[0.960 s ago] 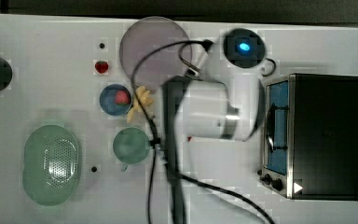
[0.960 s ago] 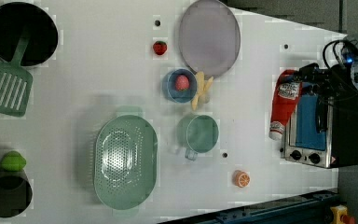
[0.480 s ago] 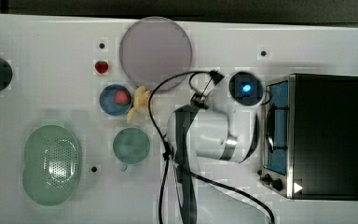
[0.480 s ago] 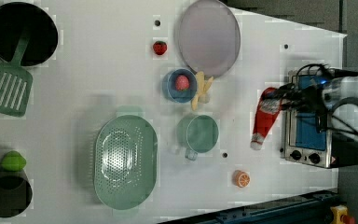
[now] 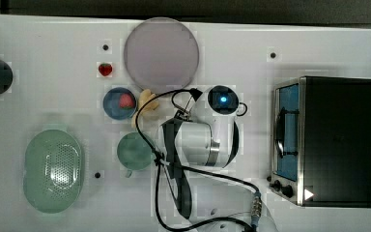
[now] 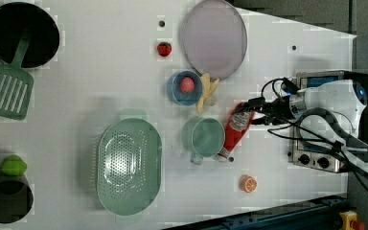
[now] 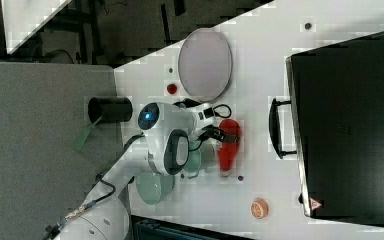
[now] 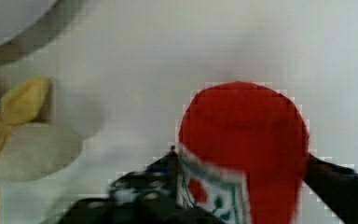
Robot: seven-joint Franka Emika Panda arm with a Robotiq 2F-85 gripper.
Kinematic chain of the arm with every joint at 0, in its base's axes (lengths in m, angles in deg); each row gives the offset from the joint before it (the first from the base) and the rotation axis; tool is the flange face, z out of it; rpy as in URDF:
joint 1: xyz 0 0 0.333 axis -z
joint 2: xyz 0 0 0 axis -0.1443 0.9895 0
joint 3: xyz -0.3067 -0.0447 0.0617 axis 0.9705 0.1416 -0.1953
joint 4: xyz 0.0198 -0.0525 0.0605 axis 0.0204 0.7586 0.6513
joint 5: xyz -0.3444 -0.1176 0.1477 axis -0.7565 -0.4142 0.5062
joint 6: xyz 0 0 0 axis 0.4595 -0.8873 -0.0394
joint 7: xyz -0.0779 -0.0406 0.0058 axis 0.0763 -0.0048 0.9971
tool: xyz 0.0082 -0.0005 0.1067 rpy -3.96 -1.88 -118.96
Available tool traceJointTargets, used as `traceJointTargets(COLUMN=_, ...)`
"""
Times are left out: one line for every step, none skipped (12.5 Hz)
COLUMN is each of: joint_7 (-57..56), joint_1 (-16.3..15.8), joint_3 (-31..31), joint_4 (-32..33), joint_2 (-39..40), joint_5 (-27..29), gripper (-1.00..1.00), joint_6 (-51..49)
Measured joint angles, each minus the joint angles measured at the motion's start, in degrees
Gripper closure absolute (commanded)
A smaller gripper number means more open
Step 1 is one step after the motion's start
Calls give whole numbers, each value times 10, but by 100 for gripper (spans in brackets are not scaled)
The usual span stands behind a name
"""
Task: Pick ketchup from strainer and place it on the table
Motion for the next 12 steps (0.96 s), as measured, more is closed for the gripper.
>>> traceJointTargets(joint_7=-2, joint_1=-6, joint_3=5, joint_4=2, joint_2=-4, joint_5=0, gripper=-100, joint_6=3)
traceJointTargets(joint_7=-3, joint_1=-7, joint_3=7, joint_4=3, joint_2=-11, joint_5=0, gripper=-100, joint_6=1)
traceJointTargets(joint_7=-3, joint_1=-7, joint_3=6, joint_4=7, joint_2=-27, joint_5=0, gripper=-100, joint_6=1)
traceJointTargets(joint_7=-3, joint_1=-6, joint_3=7, joint_4=7, joint_2=-49, joint_5=2, gripper=-100, joint_6=-8)
traceJointTargets(joint_7=-2, joint_1=-6, joint_3=5, joint_4=-1, joint_2=-73, joint_5=5, gripper=-100, joint_6=-34)
traceJointTargets(joint_7=5, joint_1=-6, joint_3=4, joint_4=-15, joint_2=-99, joint_5=9, gripper=-100, joint_6=-65)
traceJointTargets(joint_7=17, joint_1=-6, joint_3=4, joint_4=-34, joint_2=-125, joint_5=9, gripper=-100, joint_6=-99)
traceJointTargets(joint_7=29, joint_1=-5, joint_3=4, joint_4=-65, joint_2=-145, joint_5=9, gripper=-100, joint_6=-149)
traceJointTargets(joint_7=44, joint_1=-2, joint_3=1, joint_4=-104, joint_2=-161, joint_5=9, gripper=-100, joint_6=-192)
traceJointTargets(joint_7=62, joint_1=-2, joint_3=2, joint_4=-143, joint_2=-177, joint_5=10, gripper=-100, joint_6=-222)
traceJointTargets(joint_7=82, joint_1=-2, joint_3=4, joint_4=-175, joint_2=-194, joint_5=8, gripper=-100, joint_6=-248)
traceJointTargets(joint_7=104, joint_1=-3, joint_3=6, joint_4=-204, joint_2=-210, joint_5=5, gripper=-100, joint_6=-272)
